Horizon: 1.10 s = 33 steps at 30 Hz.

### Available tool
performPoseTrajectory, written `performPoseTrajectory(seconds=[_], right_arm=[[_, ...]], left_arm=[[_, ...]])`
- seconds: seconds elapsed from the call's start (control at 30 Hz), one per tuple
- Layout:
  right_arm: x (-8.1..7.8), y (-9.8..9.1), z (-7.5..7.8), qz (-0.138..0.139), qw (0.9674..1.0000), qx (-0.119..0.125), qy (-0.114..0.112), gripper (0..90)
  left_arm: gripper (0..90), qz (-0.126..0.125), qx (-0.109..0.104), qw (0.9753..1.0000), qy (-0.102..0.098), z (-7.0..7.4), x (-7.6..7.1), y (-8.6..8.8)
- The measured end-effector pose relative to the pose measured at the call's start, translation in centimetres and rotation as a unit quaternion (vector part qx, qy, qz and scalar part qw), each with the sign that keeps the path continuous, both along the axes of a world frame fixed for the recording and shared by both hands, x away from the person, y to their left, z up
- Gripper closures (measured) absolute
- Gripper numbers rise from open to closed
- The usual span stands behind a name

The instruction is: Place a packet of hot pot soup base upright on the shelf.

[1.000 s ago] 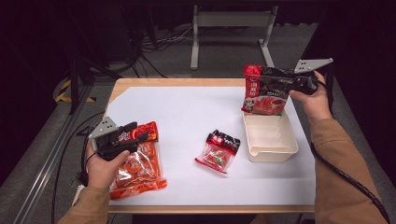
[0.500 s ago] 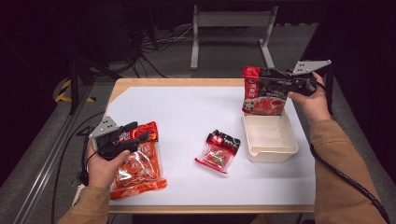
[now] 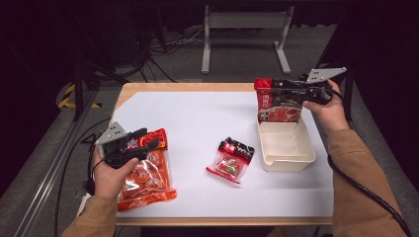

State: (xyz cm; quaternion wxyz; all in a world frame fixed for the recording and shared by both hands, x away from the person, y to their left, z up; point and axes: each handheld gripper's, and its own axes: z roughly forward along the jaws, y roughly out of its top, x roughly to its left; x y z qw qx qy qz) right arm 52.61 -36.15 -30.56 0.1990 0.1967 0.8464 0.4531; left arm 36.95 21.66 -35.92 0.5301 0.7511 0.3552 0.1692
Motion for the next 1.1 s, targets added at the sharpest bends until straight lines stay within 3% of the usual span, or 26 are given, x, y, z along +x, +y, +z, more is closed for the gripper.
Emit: performPoseTrajectory(seconds=[0.2,0.43,0.63,0.77,0.9,0.97,1.1], right_arm=[[0.1,-0.7,-1.5,-0.018,0.9996,0.015,0.014,79.0],[-0.2,-1.3,-2.1,-0.039,0.999,0.002,0.024,77.6],[-0.3,-1.8,-2.8,-0.062,0.9972,0.006,0.04,77.3],[-0.3,-1.6,-2.7,-0.064,0.997,-0.004,0.042,75.0],[-0.3,-1.6,-2.5,-0.081,0.9956,-0.004,0.046,64.6],[-0.5,-1.5,-2.2,-0.088,0.9952,0.018,0.039,51.2],[-0.8,-1.2,-1.2,-0.1,0.9945,0.023,0.022,35.6]], left_arm=[[38.4,0.0,0.0,1.0,0.002,-0.2,0.2,0.1],[38.0,0.002,-0.002,1.0,0.006,-0.3,0.2,0.1],[37.8,0.001,-0.004,1.0,0.006,-0.3,0.3,0.1],[37.5,0.002,-0.007,0.9999,0.009,-0.4,0.4,0.1],[35.9,0.006,-0.005,0.9999,0.009,-0.4,0.4,0.2],[34.4,0.007,-0.009,0.9999,0.01,-0.5,0.5,0.3],[33.9,0.006,-0.01,0.9999,0.012,-0.5,0.7,0.2]])
